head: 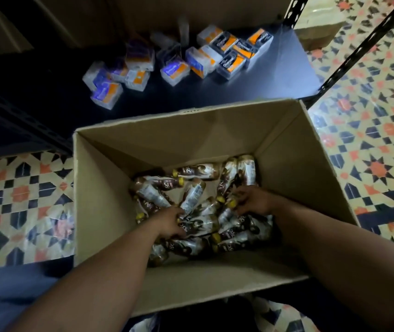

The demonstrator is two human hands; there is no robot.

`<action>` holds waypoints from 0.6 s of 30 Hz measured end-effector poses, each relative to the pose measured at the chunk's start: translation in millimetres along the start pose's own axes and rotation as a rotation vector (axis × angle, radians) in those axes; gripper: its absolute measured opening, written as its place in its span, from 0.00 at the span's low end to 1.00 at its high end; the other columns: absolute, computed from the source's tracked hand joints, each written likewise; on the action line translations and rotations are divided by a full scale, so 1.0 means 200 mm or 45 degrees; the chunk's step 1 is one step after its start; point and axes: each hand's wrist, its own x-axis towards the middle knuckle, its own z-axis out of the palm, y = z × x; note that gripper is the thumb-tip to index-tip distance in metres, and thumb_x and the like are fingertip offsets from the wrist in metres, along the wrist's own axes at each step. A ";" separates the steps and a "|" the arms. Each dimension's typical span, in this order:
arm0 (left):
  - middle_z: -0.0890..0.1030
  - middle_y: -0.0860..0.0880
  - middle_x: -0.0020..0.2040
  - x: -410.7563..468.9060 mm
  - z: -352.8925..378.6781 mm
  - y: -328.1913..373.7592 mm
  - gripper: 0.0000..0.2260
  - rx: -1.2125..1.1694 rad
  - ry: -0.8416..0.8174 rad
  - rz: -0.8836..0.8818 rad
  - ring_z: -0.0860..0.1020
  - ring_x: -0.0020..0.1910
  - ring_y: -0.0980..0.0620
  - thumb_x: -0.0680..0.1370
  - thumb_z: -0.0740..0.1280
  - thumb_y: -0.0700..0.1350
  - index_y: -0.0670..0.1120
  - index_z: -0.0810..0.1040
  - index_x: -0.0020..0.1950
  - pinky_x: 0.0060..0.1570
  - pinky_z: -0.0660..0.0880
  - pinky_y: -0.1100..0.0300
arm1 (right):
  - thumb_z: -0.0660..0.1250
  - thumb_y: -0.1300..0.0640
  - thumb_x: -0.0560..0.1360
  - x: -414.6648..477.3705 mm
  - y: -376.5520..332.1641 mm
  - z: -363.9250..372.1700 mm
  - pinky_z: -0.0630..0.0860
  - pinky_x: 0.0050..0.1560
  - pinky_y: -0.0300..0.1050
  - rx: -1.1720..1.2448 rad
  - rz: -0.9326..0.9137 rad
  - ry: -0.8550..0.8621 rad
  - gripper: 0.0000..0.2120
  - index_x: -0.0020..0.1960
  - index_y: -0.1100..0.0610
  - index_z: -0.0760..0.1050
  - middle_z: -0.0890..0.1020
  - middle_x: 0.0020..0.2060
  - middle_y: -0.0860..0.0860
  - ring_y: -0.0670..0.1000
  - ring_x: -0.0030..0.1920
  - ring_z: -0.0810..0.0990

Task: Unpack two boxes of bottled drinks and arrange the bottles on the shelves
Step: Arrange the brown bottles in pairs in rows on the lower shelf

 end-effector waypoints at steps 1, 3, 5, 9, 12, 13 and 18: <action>0.72 0.47 0.74 0.02 0.02 -0.01 0.39 -0.005 -0.018 -0.010 0.74 0.69 0.46 0.71 0.80 0.51 0.51 0.66 0.79 0.67 0.72 0.55 | 0.85 0.58 0.62 0.01 0.03 0.02 0.80 0.60 0.48 0.004 0.000 -0.001 0.33 0.63 0.47 0.76 0.83 0.56 0.49 0.56 0.62 0.81; 0.73 0.48 0.74 0.03 0.07 -0.04 0.38 0.016 -0.018 -0.010 0.73 0.69 0.46 0.70 0.80 0.50 0.50 0.69 0.77 0.66 0.71 0.57 | 0.83 0.60 0.66 0.01 0.06 0.04 0.79 0.55 0.37 -0.042 -0.015 -0.026 0.30 0.62 0.45 0.75 0.81 0.56 0.45 0.51 0.61 0.80; 0.74 0.48 0.72 0.03 0.10 -0.06 0.36 0.031 0.025 0.007 0.74 0.69 0.46 0.70 0.80 0.49 0.50 0.70 0.76 0.64 0.70 0.60 | 0.82 0.60 0.67 0.06 0.09 0.08 0.80 0.60 0.47 -0.060 -0.009 0.025 0.30 0.66 0.47 0.76 0.82 0.61 0.47 0.52 0.63 0.80; 0.79 0.54 0.64 0.01 0.09 -0.08 0.29 -0.080 0.130 0.071 0.77 0.60 0.53 0.70 0.80 0.49 0.53 0.76 0.70 0.60 0.73 0.59 | 0.79 0.57 0.71 0.05 0.04 0.13 0.78 0.62 0.52 -0.171 -0.056 0.182 0.23 0.65 0.53 0.80 0.84 0.59 0.52 0.54 0.60 0.82; 0.79 0.57 0.62 -0.03 0.06 -0.05 0.27 -0.215 0.216 0.143 0.77 0.63 0.53 0.68 0.81 0.56 0.57 0.79 0.66 0.64 0.74 0.55 | 0.80 0.60 0.70 -0.03 0.05 0.15 0.80 0.59 0.54 0.017 -0.151 0.340 0.16 0.57 0.52 0.84 0.86 0.52 0.49 0.51 0.54 0.83; 0.78 0.58 0.63 -0.06 0.06 -0.02 0.28 -0.260 0.243 0.167 0.75 0.64 0.54 0.68 0.80 0.56 0.57 0.79 0.67 0.65 0.73 0.54 | 0.80 0.61 0.70 -0.06 0.06 0.15 0.80 0.60 0.55 0.114 -0.171 0.383 0.16 0.56 0.51 0.84 0.86 0.51 0.48 0.50 0.54 0.84; 0.74 0.59 0.63 -0.18 0.14 0.08 0.26 -0.485 0.413 0.274 0.73 0.64 0.57 0.72 0.79 0.48 0.51 0.77 0.69 0.62 0.70 0.62 | 0.77 0.60 0.74 -0.24 0.10 0.24 0.79 0.64 0.54 0.476 -0.277 0.556 0.17 0.60 0.48 0.81 0.86 0.53 0.45 0.46 0.56 0.83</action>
